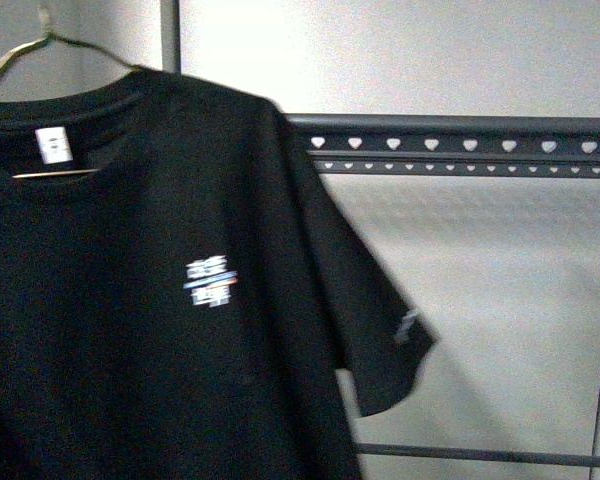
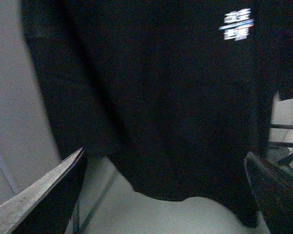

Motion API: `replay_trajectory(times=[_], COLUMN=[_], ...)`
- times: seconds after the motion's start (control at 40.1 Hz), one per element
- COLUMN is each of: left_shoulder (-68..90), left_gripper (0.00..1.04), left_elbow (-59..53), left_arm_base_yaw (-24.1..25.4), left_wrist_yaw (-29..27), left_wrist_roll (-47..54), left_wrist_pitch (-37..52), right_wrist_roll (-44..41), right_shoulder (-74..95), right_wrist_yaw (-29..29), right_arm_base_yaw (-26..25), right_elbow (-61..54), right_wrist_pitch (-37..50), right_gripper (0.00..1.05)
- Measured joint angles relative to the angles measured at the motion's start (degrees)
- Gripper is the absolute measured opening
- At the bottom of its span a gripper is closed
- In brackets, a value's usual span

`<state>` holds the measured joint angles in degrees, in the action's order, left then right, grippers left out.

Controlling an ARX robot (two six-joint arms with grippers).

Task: Hang clothes on hanger

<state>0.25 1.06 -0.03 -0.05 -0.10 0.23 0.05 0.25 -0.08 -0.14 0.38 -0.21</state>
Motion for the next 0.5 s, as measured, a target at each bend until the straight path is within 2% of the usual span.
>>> replay_trajectory(times=[0.299,0.324,0.399,0.498], left_shoulder=[0.00,0.26,6.23,15.74], left_gripper=[0.98,0.98,0.98,0.98], left_elbow=[0.00,0.07,1.99,5.33], left_arm_base_yaw=[0.00,0.37,3.21,4.11], left_wrist_yaw=[0.00,1.33,12.92,12.20], left_wrist_roll=[0.00,-0.20,-2.08,-5.77], left_wrist_pitch=[0.00,-0.28,-2.01,2.43], right_wrist_roll=[0.00,0.00,0.00,0.00], right_shoulder=[0.00,0.00,0.00,0.00], right_wrist_yaw=[0.00,0.00,0.00,-0.02], right_arm_base_yaw=[0.00,0.00,-0.02,0.00], right_elbow=[-0.02,0.00,-0.02,0.00], right_wrist_pitch=[0.00,0.00,0.00,0.00], right_gripper=[0.97,0.97,0.97,0.97])
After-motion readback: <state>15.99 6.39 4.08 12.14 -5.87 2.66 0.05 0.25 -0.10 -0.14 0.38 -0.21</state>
